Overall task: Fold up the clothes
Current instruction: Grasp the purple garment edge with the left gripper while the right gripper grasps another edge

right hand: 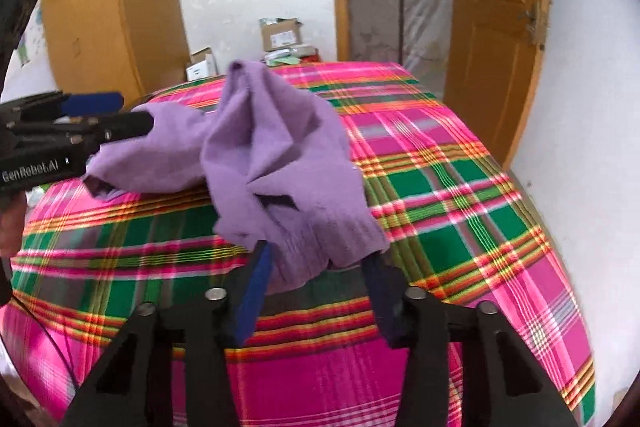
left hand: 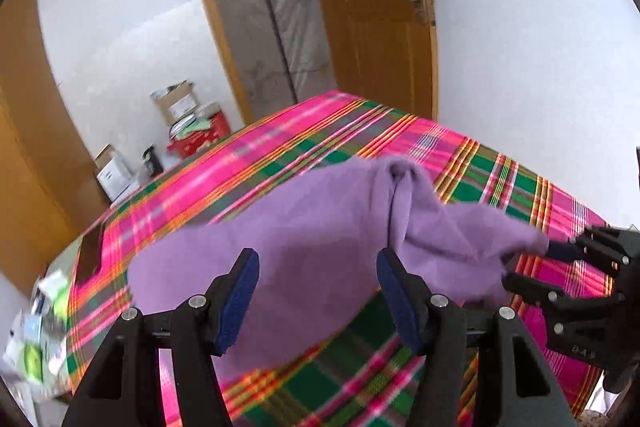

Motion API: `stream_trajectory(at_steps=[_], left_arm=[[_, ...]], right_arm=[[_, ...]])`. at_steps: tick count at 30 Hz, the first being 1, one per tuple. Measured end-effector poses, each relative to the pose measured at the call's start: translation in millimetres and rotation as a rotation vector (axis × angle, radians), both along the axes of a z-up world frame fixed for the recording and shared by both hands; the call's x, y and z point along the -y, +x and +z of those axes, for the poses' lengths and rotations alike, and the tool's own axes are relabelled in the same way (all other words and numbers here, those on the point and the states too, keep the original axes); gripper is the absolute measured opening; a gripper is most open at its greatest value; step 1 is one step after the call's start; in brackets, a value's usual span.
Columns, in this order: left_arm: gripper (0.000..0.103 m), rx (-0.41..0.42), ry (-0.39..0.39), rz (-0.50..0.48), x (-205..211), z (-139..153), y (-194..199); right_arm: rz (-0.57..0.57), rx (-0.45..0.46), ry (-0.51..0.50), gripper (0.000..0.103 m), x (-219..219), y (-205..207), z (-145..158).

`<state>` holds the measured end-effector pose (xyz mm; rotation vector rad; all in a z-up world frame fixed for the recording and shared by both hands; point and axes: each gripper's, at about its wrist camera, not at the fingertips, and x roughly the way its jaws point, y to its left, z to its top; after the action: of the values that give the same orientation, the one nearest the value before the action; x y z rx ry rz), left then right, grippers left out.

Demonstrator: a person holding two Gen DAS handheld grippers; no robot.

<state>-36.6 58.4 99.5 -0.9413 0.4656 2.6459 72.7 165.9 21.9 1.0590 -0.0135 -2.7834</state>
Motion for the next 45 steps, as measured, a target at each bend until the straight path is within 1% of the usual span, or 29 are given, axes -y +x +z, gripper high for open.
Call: stream_trajectory(at_steps=[1, 4, 6, 7, 10, 13, 16, 17, 18, 19, 20, 21, 23, 25, 30, 33, 38, 43, 45], left_arm=[[0.062, -0.002, -0.011, 0.002, -5, 1, -6], [0.062, 0.016, 0.006, -0.034, -15, 4, -21], [0.061, 0.039, 0.004, -0.066, -25, 5, -28], [0.059, 0.035, -0.016, -0.083, -31, 5, -30], [0.059, 0.010, -0.055, -0.125, -41, 4, -31], [0.059, 0.015, -0.078, -0.124, -46, 0, -40], [0.059, 0.035, -0.102, -0.113, -48, -6, -51], [0.058, 0.044, -0.104, -0.114, -48, -9, -54], [0.054, 0.052, -0.105, -0.116, -47, -12, -57], [0.045, 0.060, -0.106, -0.118, -46, -14, -60], [0.037, 0.065, -0.095, -0.114, -44, -14, -63], [0.033, 0.071, -0.084, -0.110, -42, -15, -64], [0.013, 0.083, -0.063, -0.103, -38, -16, -68], [0.008, 0.086, -0.037, -0.083, -31, -15, -72], [0.005, 0.051, 0.014, -0.042, -11, -5, -69], [0.005, 0.037, 0.044, 0.008, 9, 0, -67], [0.003, 0.015, 0.094, 0.092, 43, 8, -64], [0.003, -0.008, 0.145, 0.175, 78, 17, -62], [0.003, 0.012, 0.180, 0.175, 88, 16, -57]], right_arm=[[-0.005, 0.003, -0.021, 0.043, -3, 1, 0], [-0.023, 0.000, -0.069, 0.043, -15, 6, 2], [-0.035, 0.002, -0.045, 0.043, -13, 1, 3], [-0.044, 0.005, -0.041, 0.043, -15, -1, 3], [-0.057, 0.017, -0.056, 0.043, -21, -8, 2], [-0.057, 0.049, -0.076, 0.043, -26, -21, -4], [-0.049, 0.056, -0.082, 0.043, -25, -34, -7], [-0.052, 0.052, -0.075, 0.043, -24, -38, -6], [-0.054, 0.047, -0.069, 0.040, -23, -42, -6], [-0.058, 0.045, -0.062, 0.033, -23, -45, -4], [-0.062, 0.041, -0.058, 0.019, -22, -47, -3], [-0.065, 0.034, -0.058, 0.018, -22, -48, 0], [-0.060, 0.020, -0.071, 0.015, -22, -51, 4], [-0.054, 0.006, -0.074, 0.014, -20, -52, 9], [-0.039, -0.038, -0.089, 0.012, -13, -53, 19], [-0.024, -0.064, -0.111, 0.011, -9, -54, 27], [0.014, -0.133, -0.136, 0.011, 3, -52, 46], [0.073, -0.155, -0.182, 0.011, 20, -55, 62], [0.106, -0.153, -0.222, 0.011, 28, -56, 67]])
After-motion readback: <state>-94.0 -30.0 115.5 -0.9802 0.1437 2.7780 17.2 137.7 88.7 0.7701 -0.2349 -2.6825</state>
